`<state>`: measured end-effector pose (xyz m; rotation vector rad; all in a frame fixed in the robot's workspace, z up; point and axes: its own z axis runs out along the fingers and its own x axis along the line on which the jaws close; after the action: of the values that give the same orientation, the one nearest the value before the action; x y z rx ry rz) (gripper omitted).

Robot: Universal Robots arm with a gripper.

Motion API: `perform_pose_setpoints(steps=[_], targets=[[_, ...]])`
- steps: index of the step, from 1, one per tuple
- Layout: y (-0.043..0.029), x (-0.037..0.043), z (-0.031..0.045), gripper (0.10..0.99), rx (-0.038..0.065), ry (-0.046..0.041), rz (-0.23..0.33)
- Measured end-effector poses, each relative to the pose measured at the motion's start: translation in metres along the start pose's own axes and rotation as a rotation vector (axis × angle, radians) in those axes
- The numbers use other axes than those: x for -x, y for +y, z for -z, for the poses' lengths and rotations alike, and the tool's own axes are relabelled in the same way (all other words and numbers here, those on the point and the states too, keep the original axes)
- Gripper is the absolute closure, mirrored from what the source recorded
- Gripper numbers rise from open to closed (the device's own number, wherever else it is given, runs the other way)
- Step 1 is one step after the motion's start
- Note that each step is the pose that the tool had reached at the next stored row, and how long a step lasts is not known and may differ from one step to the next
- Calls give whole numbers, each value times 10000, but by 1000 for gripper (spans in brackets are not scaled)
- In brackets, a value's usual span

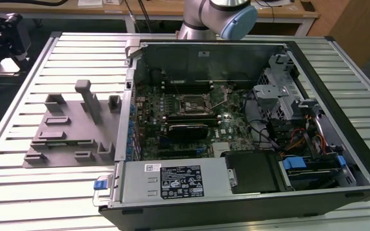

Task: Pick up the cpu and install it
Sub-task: 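Pick up the cpu and move it towards the insertion slot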

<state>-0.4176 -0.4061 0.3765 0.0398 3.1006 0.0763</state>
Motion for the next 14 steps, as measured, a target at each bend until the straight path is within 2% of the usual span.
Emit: perform_pose_setpoints(steps=[6,14], targets=[[0,37,-2,541,0,0,2],[6,209,-9,541,1,0,2]])
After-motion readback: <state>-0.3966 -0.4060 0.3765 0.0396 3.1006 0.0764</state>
